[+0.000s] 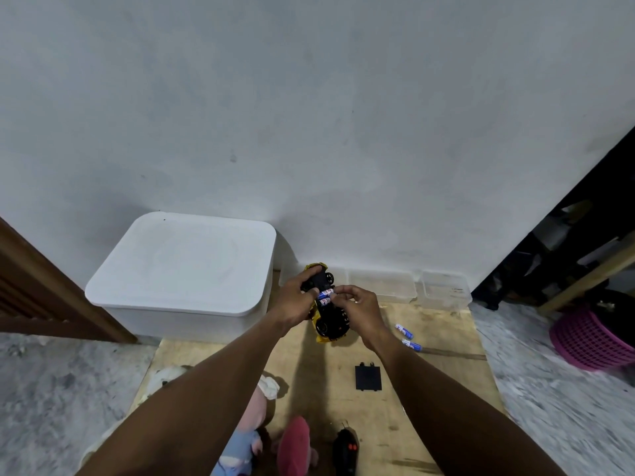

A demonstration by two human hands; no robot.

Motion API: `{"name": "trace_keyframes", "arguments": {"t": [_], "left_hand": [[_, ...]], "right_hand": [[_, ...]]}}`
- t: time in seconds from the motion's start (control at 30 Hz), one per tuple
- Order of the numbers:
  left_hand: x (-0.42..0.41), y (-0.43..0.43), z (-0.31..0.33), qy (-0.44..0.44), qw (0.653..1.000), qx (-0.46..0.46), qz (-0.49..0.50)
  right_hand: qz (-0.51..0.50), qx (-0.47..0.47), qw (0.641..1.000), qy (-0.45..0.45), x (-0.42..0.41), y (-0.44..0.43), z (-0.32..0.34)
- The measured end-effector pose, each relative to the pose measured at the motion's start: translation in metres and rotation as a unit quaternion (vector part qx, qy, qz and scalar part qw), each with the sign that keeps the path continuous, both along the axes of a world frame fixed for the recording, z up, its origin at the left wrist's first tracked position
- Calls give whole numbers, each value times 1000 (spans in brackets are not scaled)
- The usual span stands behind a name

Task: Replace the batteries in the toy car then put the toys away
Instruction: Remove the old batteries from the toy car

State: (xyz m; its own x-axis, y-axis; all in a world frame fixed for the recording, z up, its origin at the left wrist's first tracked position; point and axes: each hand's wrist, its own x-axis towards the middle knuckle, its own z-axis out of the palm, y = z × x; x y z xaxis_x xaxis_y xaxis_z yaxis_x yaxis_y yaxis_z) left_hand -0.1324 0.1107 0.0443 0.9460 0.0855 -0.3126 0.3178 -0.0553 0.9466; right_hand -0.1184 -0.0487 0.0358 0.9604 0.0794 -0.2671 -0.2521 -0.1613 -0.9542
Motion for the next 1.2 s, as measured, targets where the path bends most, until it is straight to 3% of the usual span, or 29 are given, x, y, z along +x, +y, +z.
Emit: {"name": "trace_keyframes", "arguments": {"t": [0.7,0.87,1.07,1.2], "left_hand": [[4,-2,2,-10,1000,-11,-9],[10,1,7,-11,1000,-11,-2],[11,3,5,6,1000,-19,2],[11,2,3,10,1000,-24,1]], "right_hand": [[-61,32,997,38,11,13,16],[-109,128,983,78,22,1,26],[-133,296,933,159,28,-6,33],[-136,310,921,193,30,-2,33]]}}
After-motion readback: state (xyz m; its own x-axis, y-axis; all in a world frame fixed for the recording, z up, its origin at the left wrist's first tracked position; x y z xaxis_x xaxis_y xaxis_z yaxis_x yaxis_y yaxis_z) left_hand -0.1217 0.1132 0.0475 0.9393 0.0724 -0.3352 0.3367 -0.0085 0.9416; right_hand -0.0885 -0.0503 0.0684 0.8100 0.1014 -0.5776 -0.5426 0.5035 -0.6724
